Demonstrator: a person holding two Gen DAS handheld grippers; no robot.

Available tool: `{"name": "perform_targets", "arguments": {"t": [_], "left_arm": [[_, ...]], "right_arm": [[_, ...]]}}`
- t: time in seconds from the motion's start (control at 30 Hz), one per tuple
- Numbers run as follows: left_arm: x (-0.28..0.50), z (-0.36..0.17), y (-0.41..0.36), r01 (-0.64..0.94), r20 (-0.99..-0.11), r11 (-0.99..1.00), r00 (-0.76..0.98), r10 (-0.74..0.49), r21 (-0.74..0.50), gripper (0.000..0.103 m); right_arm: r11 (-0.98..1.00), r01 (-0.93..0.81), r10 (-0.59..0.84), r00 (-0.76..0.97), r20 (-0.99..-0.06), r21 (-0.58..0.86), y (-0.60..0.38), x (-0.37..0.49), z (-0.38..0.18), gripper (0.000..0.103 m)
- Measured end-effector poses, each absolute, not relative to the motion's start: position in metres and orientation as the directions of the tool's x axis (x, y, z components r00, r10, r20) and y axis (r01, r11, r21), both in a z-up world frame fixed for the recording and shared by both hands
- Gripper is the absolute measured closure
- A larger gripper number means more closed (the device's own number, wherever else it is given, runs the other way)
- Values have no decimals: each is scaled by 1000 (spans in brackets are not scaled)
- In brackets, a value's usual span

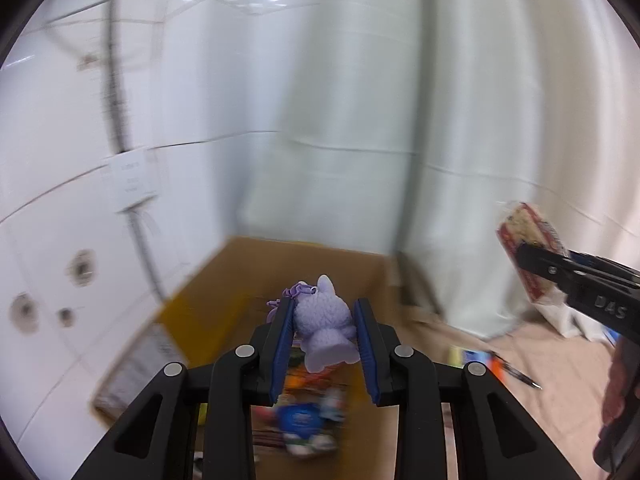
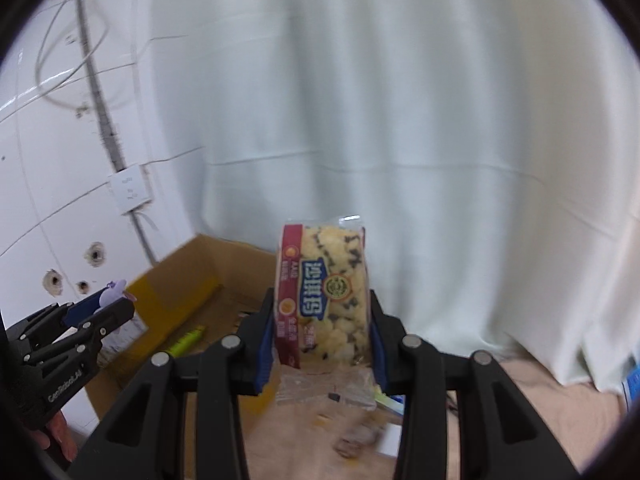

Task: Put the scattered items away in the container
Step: 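Carry the snack packet and purple figure into the box and release both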

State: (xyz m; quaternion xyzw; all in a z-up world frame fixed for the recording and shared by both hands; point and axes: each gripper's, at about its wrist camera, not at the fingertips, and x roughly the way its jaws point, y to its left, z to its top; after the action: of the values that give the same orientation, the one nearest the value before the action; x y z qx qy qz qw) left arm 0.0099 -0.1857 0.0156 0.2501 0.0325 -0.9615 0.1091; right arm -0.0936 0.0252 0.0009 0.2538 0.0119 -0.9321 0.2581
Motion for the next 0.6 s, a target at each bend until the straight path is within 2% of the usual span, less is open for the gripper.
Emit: {"name": "perform_targets", "arguments": {"t": [0.17,0.6], "left_arm": [[12,3,-232,321,-517,-947,-812,-270,-9,72],[-14,-40,-271,330,-597,-940,-772,-216,-86,72]], "right_arm": [[-819,567,-530,-688,-496,90,-41,-98,-2,59],[-795,603,-521,-614,-593,74,-115,-109,-47,59]]}}
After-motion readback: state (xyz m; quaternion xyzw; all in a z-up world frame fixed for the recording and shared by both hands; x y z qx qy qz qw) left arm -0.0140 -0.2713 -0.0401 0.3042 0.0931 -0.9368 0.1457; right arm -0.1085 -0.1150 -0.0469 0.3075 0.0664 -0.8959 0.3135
